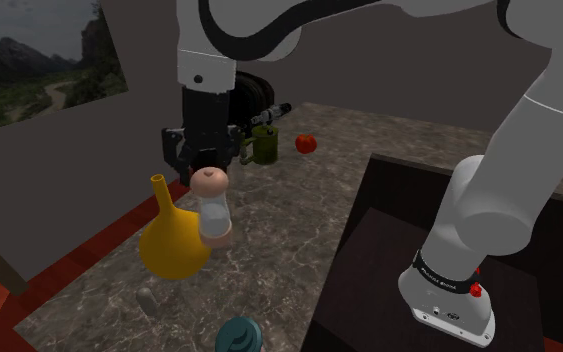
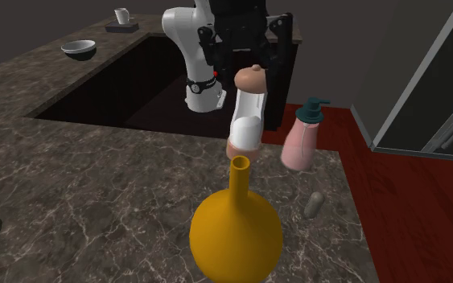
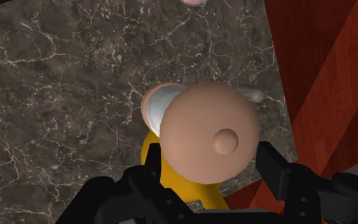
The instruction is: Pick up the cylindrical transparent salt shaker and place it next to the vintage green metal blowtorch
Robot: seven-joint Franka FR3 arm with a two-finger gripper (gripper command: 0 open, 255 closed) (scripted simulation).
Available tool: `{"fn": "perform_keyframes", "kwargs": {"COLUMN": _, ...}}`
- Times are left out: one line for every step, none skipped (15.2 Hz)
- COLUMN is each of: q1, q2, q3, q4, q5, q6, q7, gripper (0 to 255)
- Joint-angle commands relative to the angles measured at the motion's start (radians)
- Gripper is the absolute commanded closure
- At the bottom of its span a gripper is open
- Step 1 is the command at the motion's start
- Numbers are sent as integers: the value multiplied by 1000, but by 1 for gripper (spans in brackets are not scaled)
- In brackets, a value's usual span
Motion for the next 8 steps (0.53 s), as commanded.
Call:
{"fn": "perform_keyframes", "kwargs": {"q1": -2, "q2": -2, "q3": -2, "q4": 27, "q5": -2, "q6": -28, "q7": 4, "gripper": 255}}
{"fn": "perform_keyframes", "kwargs": {"q1": -2, "q2": -3, "q3": -3, "q4": 39, "q5": -3, "q6": -41, "q7": 6, "gripper": 255}}
{"fn": "perform_keyframes", "kwargs": {"q1": -3, "q2": -4, "q3": -4, "q4": 51, "q5": -4, "q6": -54, "q7": 8, "gripper": 255}}
{"fn": "perform_keyframes", "kwargs": {"q1": -3, "q2": -4, "q3": -4, "q4": 64, "q5": -5, "q6": -68, "q7": 11, "gripper": 255}}
{"fn": "perform_keyframes", "kwargs": {"q1": -4, "q2": -4, "q3": -5, "q4": 77, "q5": -6, "q6": -81, "q7": 13, "gripper": 255}}
{"fn": "perform_keyframes", "kwargs": {"q1": -4, "q2": -5, "q3": -6, "q4": 90, "q5": -7, "q6": -94, "q7": 16, "gripper": 255}}
{"fn": "perform_keyframes", "kwargs": {"q1": -4, "q2": -4, "q3": -6, "q4": 104, "q5": -8, "q6": -107, "q7": 18, "gripper": 255}}
{"fn": "perform_keyframes", "kwargs": {"q1": -5, "q2": -4, "q3": -7, "q4": 117, "q5": -9, "q6": -120, "q7": 21, "gripper": 255}}
